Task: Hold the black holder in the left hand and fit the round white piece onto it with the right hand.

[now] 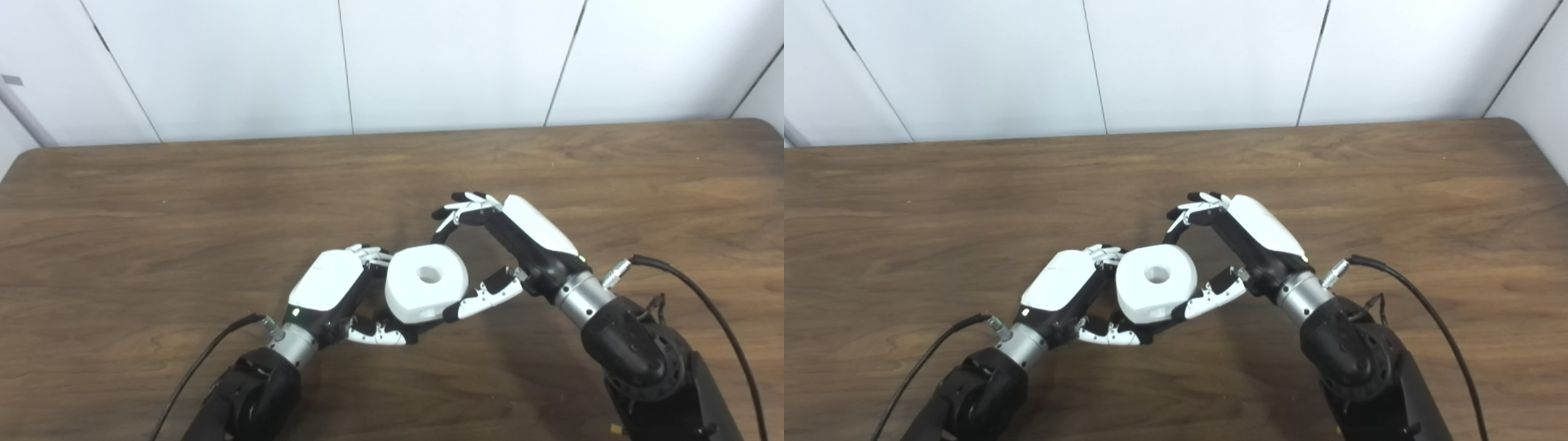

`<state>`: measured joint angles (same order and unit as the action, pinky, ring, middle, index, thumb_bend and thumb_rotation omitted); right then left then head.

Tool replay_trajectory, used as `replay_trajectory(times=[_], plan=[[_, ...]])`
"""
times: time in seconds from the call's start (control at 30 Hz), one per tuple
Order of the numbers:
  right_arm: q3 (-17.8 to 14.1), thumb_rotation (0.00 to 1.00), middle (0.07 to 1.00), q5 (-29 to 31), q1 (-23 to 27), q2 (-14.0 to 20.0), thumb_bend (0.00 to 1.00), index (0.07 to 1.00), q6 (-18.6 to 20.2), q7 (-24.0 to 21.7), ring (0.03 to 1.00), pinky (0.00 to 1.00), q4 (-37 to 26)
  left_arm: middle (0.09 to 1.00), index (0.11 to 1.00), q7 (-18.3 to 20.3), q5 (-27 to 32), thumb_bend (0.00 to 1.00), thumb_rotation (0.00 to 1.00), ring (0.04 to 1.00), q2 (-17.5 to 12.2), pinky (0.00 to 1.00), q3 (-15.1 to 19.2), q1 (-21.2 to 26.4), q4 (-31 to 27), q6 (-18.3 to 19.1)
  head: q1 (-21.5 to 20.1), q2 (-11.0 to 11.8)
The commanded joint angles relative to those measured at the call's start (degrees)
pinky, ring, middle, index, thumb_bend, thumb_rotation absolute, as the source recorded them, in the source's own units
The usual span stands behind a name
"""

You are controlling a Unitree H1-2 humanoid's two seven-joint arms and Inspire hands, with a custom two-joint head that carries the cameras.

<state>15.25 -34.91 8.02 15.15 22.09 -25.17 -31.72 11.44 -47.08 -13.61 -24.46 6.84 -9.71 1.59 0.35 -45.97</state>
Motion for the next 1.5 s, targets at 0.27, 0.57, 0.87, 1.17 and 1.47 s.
replay_trajectory(times=[0.27, 0.57, 0.87, 1.17, 1.47], plan=[[-0.3, 0.13, 0.808, -0.3, 1.0, 0.1, 0.52, 0.482, -1.2, 0.6, 0.942, 1.0, -1.6, 0.768, 0.483, 2.4, -0.3, 0.52, 0.05, 0.842, -0.6, 0.91, -0.6, -0.2, 1.3, 1.0, 0.2, 0.0], [0.2, 0.13, 0.802, -0.6, 0.4, -0.4, 0.52, 0.482, -2.2, 1.4, 0.936, 1.0, -1.0, 0.768, 0.483, 2.3, -0.4, 0.52, 0.05, 0.841, -0.6, 0.91, -0.7, -0.3, 1.2, 0.9, 0.0, 0.0], [0.6, 0.13, 0.803, -0.9, 0.1, -0.7, 0.52, 0.482, -2.0, 1.4, 0.942, 1.0, -0.7, 0.767, 0.483, 2.4, -0.5, 0.52, 0.05, 0.842, -0.6, 0.91, -0.7, -0.3, 1.0, 0.9, 0.1, 0.0], [0.6, 0.13, 0.804, -0.8, -0.1, -0.5, 0.52, 0.482, -2.3, 1.5, 0.942, 1.0, -0.5, 0.766, 0.483, 2.1, -0.7, 0.52, 0.05, 0.839, -0.5, 0.9, -0.7, -0.3, 1.3, 0.8, 0.0, 0.0], [0.5, 0.13, 0.803, -0.7, -0.1, -0.4, 0.52, 0.483, -2.1, 1.3, 0.941, 1.0, -0.6, 0.766, 0.483, 2.0, -0.6, 0.52, 0.05, 0.839, -0.5, 0.9, -0.8, -0.4, 1.3, 0.7, 0.0, 0.2]])
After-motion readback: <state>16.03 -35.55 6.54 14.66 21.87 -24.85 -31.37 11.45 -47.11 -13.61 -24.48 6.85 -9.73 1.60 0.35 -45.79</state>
